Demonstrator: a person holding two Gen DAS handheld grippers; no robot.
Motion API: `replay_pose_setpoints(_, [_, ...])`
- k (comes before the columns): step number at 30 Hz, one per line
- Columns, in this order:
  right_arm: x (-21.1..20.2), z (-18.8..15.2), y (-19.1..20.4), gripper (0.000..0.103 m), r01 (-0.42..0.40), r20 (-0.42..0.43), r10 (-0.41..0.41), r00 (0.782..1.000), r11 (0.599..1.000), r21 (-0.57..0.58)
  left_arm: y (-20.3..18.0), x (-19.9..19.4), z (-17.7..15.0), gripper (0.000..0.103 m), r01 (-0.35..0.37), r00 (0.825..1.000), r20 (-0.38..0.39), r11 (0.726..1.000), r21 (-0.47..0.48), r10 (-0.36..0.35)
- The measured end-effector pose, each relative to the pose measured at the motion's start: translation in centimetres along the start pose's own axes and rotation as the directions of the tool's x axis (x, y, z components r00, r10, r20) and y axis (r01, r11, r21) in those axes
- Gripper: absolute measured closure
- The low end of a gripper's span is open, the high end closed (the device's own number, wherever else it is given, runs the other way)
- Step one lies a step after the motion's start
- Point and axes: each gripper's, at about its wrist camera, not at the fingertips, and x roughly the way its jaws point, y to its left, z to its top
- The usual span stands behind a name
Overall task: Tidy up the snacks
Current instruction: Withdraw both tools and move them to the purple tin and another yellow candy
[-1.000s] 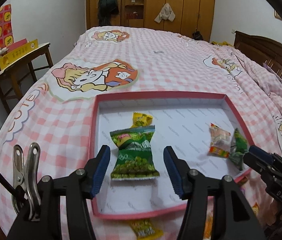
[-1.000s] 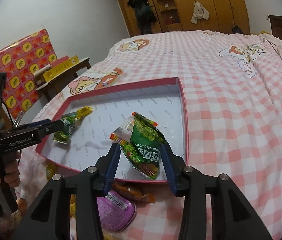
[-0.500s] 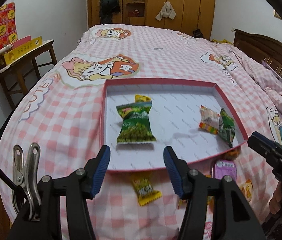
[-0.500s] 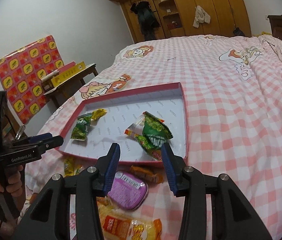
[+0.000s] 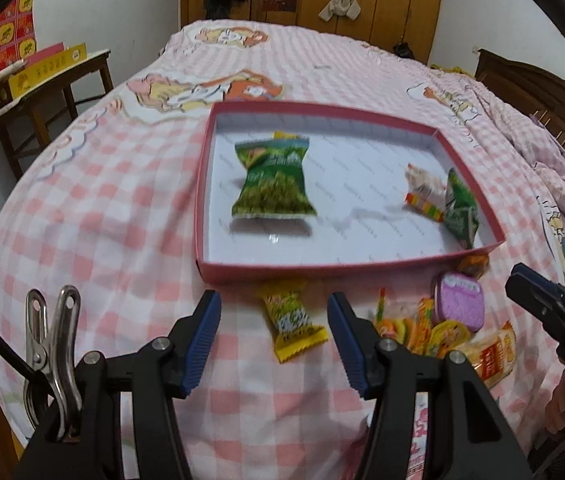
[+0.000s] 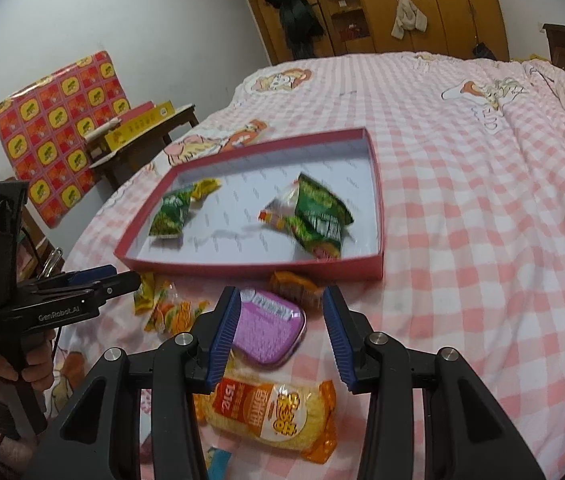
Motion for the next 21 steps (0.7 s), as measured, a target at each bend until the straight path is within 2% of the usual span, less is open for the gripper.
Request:
replay_pose_setpoints(6, [0.6,-0.6,0.3,0.059,-0.013,-0.046,0.013,0.999,1.000,0.007,0.7,1.0,-0.7,0.044,0.004,1.000,-0.029,0.999,-0.045,-0.005])
replay_pose_setpoints(16, [2.2,-1.5,0.2,0.059,-0.008,-0.107,0.011,0.994,0.999,0.031,0.2,1.8,-0.7,0.046,0.018,1.000,-0.026,1.000,-0.023,-0.018])
replay_pose_setpoints(19, [2.9,-1.6,0.1,0.059,-0.001,-0.127,0.006,0.992,0.999,0.038,0.3,2.0,-0.7,0.051,0.024,1.000,-0.019,0.999,-0.027,-0.025])
replay_pose_setpoints(21, [3.1,-1.6,0.0,0.059,-0.009,-0.131,0.014,0.991,0.999,0.045,0.5,1.9,-0.7,0.060,0.022,1.000,-0.014,0.999,-0.030,-0.023])
